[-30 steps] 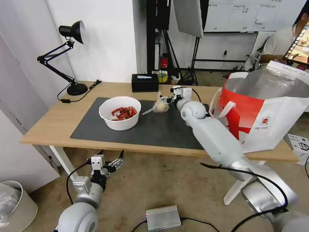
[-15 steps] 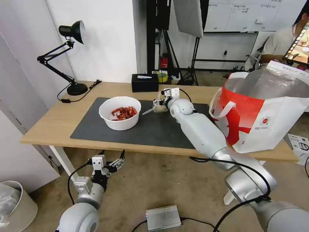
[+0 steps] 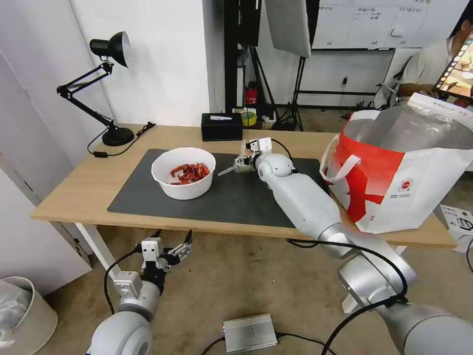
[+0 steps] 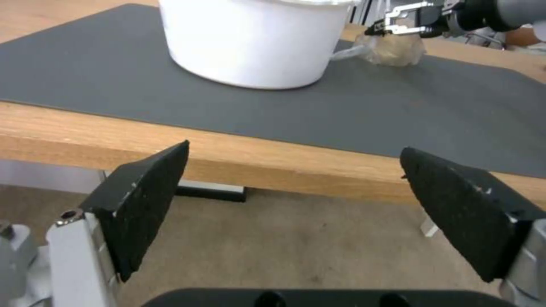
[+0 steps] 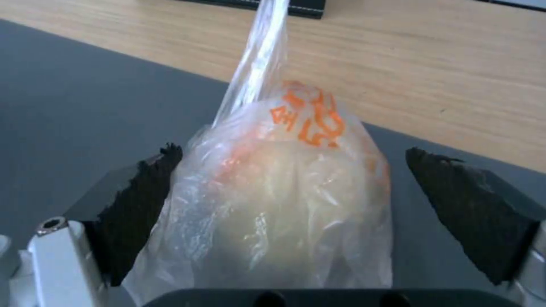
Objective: Pick up the trash from the table and place it into the takeout bag.
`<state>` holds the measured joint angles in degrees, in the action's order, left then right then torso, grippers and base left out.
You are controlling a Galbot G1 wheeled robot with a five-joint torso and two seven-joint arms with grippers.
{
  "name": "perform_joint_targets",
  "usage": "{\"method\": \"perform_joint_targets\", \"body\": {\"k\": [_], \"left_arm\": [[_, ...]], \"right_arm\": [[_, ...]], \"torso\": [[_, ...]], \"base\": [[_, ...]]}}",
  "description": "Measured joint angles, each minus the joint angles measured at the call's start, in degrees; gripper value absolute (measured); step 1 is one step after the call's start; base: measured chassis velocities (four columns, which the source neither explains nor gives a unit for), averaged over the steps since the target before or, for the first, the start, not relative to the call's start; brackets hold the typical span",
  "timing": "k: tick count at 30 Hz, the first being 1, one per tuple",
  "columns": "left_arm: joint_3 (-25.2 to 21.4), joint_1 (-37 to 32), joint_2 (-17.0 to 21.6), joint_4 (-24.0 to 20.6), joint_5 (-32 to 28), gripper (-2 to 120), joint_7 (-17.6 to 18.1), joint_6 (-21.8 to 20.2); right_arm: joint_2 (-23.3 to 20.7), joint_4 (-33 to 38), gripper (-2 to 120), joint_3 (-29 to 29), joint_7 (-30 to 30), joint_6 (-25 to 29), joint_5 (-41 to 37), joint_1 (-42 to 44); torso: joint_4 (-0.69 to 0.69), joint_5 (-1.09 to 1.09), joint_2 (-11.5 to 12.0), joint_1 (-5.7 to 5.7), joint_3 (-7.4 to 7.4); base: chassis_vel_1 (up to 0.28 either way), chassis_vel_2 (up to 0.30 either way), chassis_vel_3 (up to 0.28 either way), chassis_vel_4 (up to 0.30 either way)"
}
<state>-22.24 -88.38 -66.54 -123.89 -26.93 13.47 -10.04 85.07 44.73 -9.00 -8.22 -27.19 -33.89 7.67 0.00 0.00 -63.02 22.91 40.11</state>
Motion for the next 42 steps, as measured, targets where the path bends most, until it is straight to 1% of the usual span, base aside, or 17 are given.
{"method": "perform_joint_targets", "body": {"k": [9, 12, 13, 16, 17, 19, 20, 23, 25, 27, 28, 31, 32, 35, 36, 38, 42], "left_arm": [[0.2, -0.1, -0.4, 0.0, 0.1, 100, 0.0, 0.0], [0.3, -0.2, -0.5, 0.0, 0.1, 100, 0.0, 0.0], [0.3, -0.2, -0.5, 0.0, 0.1, 100, 0.0, 0.0], [0.3, -0.2, -0.6, 0.0, 0.1, 100, 0.0, 0.0], [0.3, -0.2, -0.6, 0.0, 0.1, 100, 0.0, 0.0], [0.3, -0.2, -0.5, 0.0, 0.1, 100, 0.0, 0.0], [0.3, -0.2, -0.5, 0.0, 0.1, 100, 0.0, 0.0], [0.4, -0.1, -0.5, 0.0, 0.1, 100, 0.0, 0.0], [0.4, -0.1, -0.5, 0.0, 0.1, 100, 0.0, 0.0], [0.5, 0.0, -0.5, 0.0, 0.1, 100, 0.0, 0.0], [0.5, 0.0, -0.5, 0.0, 0.1, 100, 0.0, 0.0], [0.4, 0.0, -0.5, 0.0, 0.0, 100, 0.0, 0.0], [0.4, 0.0, -0.5, 0.0, 0.0, 100, 0.0, 0.0], [0.2, 0.0, -0.4, -0.1, 0.0, 100, 0.0, 0.0], [0.2, 0.0, -0.4, -0.1, 0.0, 100, 0.0, 0.0], [0.2, -0.1, -0.4, -0.1, 0.0, 100, 0.0, 0.0], [0.3, -0.1, -0.4, -0.1, 0.0, 100, 0.0, 0.0]], "right_arm": [[0.7, -1.3, 99, 0.1, 0.2, 0.1, 0.3, -0.1], [0.8, -1.4, 88, 0.1, 0.4, 0.3, 0.3, -0.1], [0.8, -1.4, 88, 0.1, 0.4, 0.3, 0.3, -0.1], [0.6, -1.2, 72, 0.2, 0.4, 0.4, 0.3, 0.2], [0.6, -1.2, 72, 0.2, 0.4, 0.4, 0.3, 0.2], [0.4, -0.8, 63, 0.2, 0.3, 0.4, 0.3, 0.4], [0.4, -0.8, 63, 0.2, 0.3, 0.4, 0.3, 0.4], [0.0, -0.1, 47, 0.2, 0.0, 0.4, 0.3, 0.8], [-0.1, 0.3, 43, 0.2, -0.2, 0.4, 0.2, 0.9], [-0.8, 2.2, 32, 0.2, -1.1, -0.3, 0.1, 1.6], [-0.8, 2.2, 32, 0.2, -1.1, -0.3, 0.1, 1.6], [-2.1, 6.3, 18, 0.1, -2.4, -1.5, -0.5, 3.0], [-2.1, 6.3, 18, 0.1, -2.4, -1.5, -0.5, 3.0], [-3.8, 11.6, 6, 0.1, -4.3, -2.8, -1.6, 4.9], [-3.8, 11.6, 6, 0.1, -4.3, -2.8, -1.6, 4.9], [-5.2, 15.2, 3, 0.1, -5.7, -3.7, -2.4, 6.4], [-7.0, 18.9, 3, 0.1, -7.2, -4.5, -3.2, 8.1]], "torso": [[0.0, 0.0, 0.0, 0.0, 0.0], [0.0, 0.0, 0.0, 0.0, 0.0], [0.0, 0.0, 0.0, 0.0, 0.0], [0.0, 0.0, 0.0, 0.0, 0.0], [0.0, 0.0, 0.0, 0.0, 0.0], [0.0, 0.0, 0.0, 0.0, 0.0], [0.0, 0.0, 0.0, 0.0, 0.0], [0.0, 0.0, 0.0, 0.0, 0.0], [0.0, 0.0, 0.0, 0.0, 0.0], [0.0, 0.0, 0.0, 0.0, 0.0], [0.0, 0.0, 0.0, 0.0, 0.0], [0.0, 0.0, 0.0, 0.0, 0.0], [0.0, 0.0, 0.0, 0.0, 0.0], [0.0, 0.0, 0.0, 0.0, 0.0], [0.0, 0.0, 0.0, 0.0, 0.0], [0.0, 0.01, 0.0, 0.0, 0.0], [0.0, 0.01, 0.0, 0.0, 0.0]], "base": [[0.0, 0.0, 0.0, 0.0], [0.0, 0.0, 0.0, 0.0], [0.0, 0.0, 0.0, 0.0], [0.0, 0.0, 0.0, 0.0], [0.0, 0.0, 0.0, 0.0], [0.0, 0.0, 0.0, 0.0], [0.0, 0.0, 0.0, 0.0], [0.0, 0.0, 0.0, 0.0], [0.0, 0.0, 0.0, 0.0], [0.0, 0.0, 0.0, 0.0], [0.0, 0.0, 0.0, 0.0], [0.0, 0.0, 0.0, 0.0], [0.0, 0.0, 0.0, 0.0], [0.0, 0.0, 0.0, 0.0], [0.0, 0.0, 0.0, 0.0], [0.0, 0.0, 0.0, 0.0], [0.0, 0.0, 0.0, 0.0]]}}
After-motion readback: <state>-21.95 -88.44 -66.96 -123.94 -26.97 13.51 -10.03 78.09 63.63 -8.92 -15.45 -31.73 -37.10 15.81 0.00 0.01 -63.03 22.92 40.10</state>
